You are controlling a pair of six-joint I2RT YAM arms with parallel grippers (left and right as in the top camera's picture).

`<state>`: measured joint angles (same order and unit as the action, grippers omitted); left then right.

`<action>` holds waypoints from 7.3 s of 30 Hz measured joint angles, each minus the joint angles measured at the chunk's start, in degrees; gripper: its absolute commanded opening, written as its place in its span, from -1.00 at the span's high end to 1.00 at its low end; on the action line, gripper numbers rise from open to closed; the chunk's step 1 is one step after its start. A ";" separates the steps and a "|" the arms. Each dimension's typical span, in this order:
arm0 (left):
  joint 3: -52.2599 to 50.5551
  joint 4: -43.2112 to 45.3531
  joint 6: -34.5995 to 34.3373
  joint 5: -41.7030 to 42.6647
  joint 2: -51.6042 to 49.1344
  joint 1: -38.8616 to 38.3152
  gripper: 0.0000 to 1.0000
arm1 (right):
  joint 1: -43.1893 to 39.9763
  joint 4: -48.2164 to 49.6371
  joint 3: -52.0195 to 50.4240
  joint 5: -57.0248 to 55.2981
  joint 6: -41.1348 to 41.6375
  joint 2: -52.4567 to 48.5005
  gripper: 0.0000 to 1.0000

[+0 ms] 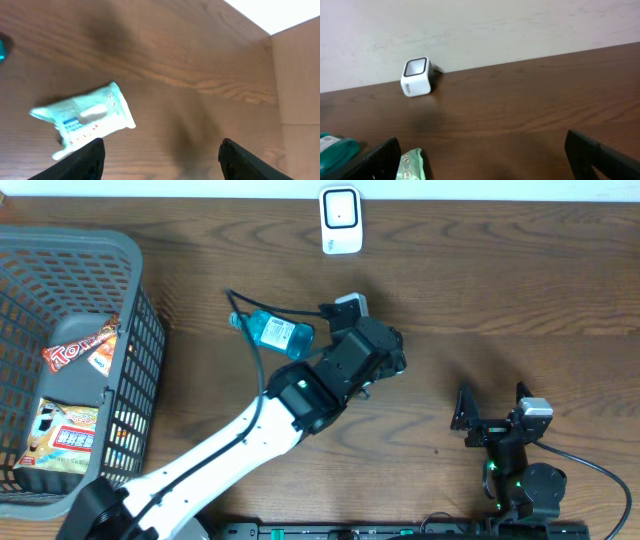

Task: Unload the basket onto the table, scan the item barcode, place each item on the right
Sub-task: 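Carry the wipe pack with the left gripper and drop it mid-table, then reach the left gripper into the basket and grasp the yellow snack bag, then carry the yellow snack bag with the left gripper and place it right of the wipes, then reach the left gripper into the basket and grasp the small orange snack pack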

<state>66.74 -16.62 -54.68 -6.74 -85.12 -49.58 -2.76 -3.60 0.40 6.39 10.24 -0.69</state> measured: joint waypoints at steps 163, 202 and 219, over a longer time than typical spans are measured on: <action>16.65 0.02 30.10 2.93 -8.92 12.98 -0.89 | 0.00 0.00 0.00 -0.02 0.00 0.00 -0.99; 17.07 -36.83 26.58 22.56 -15.43 84.78 -0.86 | 0.00 0.00 0.00 -0.02 0.00 0.00 -0.99; 17.07 -33.27 26.40 17.35 -26.58 84.78 -0.58 | 0.00 0.00 0.00 -0.02 0.00 0.00 -0.98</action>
<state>83.81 -49.89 -28.27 10.61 -111.70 35.20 -2.76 -3.60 0.40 6.37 10.24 -0.69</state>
